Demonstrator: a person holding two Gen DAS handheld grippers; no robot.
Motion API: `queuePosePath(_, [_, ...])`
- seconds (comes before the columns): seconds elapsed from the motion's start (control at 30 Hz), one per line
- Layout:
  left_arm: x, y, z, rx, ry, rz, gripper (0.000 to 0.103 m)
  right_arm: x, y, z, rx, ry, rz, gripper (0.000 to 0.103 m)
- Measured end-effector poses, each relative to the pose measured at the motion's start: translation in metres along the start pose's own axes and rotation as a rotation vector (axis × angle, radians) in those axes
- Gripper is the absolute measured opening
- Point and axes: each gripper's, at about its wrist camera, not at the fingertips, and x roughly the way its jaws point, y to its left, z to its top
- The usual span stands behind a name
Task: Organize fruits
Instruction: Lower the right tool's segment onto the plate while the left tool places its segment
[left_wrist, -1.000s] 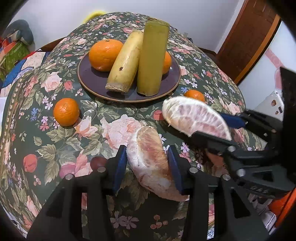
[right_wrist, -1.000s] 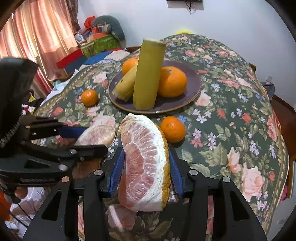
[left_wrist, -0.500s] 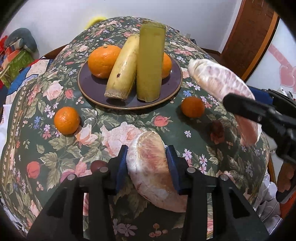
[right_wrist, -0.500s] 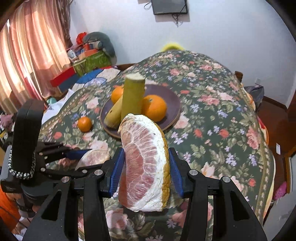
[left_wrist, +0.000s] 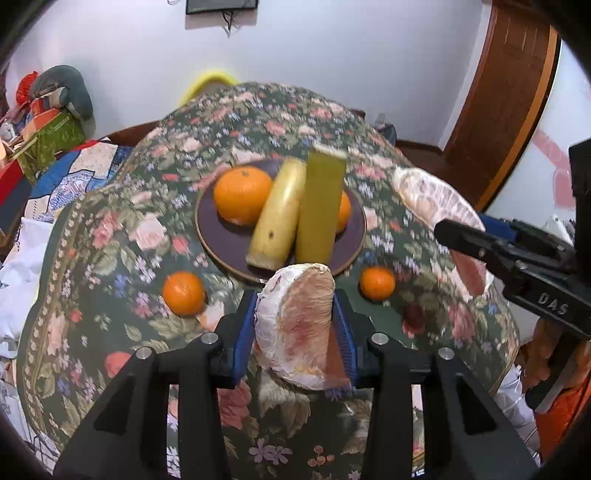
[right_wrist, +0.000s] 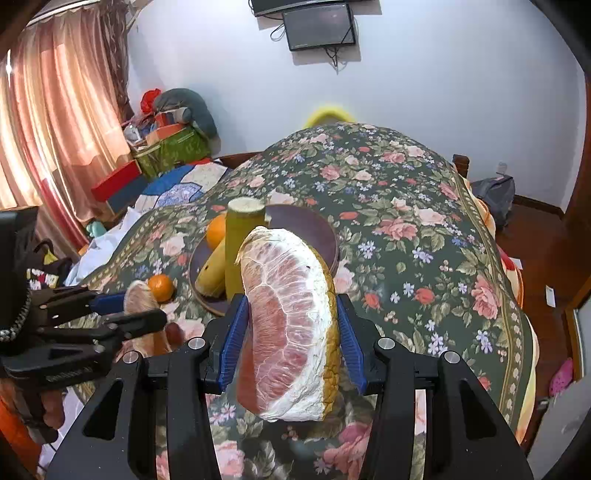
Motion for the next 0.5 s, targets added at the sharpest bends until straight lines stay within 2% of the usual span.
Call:
queuePosePath(0.23, [-0.008,0.009,0.024,-0.040,-0.064,-0.011,0.040,0.005,-0.009,0.013,0.029,-0.029,0.001,0.044])
queuePosePath(0.5, [0.003,0.013,0.049,-0.046,-0.098,-0.009,0.040,0.017,-0.020,0.030,0.052,-0.051,0.000,0.044])
